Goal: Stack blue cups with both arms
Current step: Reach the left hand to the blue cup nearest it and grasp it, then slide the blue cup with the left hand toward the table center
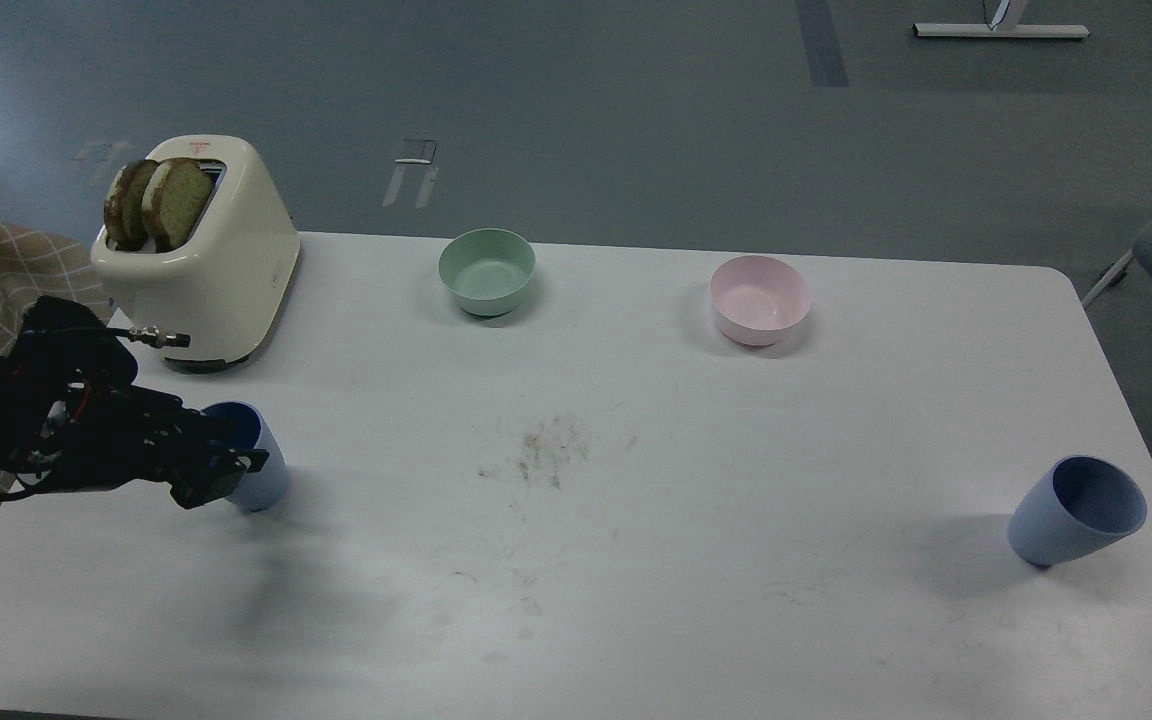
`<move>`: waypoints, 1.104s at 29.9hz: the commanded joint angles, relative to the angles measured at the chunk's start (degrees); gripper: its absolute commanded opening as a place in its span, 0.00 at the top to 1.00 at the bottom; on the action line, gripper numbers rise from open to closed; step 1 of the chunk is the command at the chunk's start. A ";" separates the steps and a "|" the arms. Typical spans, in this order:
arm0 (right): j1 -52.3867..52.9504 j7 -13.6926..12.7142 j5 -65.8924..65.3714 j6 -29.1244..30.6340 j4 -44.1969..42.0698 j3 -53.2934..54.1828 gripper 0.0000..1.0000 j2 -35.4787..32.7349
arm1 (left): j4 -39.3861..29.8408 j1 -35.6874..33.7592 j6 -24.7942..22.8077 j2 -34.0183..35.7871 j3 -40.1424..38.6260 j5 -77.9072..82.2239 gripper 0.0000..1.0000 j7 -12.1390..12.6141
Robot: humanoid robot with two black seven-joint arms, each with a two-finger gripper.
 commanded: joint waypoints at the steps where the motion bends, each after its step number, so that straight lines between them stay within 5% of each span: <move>1: 0.00 0.00 0.07 0.00 0.08 0.00 0.00 0.00 | 0.26 0.07 -0.08 -0.69 0.26 -0.04 0.66 -0.02; 13: 0.00 0.00 0.07 0.00 -0.01 0.35 0.00 0.00 | 0.52 -0.19 0.27 -0.61 0.88 0.66 0.94 0.16; 22: -0.88 0.00 0.07 0.00 -0.01 1.75 0.00 -0.09 | -3.43 -4.92 -0.34 -0.43 0.79 1.54 0.95 -0.02; 25: -2.19 0.00 0.07 0.00 -0.09 3.33 0.00 -0.18 | -7.47 -9.94 -4.09 -1.13 0.79 1.72 0.95 -0.02; 33: -5.10 0.00 0.07 0.00 -0.09 5.89 0.00 -0.62 | -9.32 -19.17 -4.09 -18.70 0.96 8.13 0.95 0.51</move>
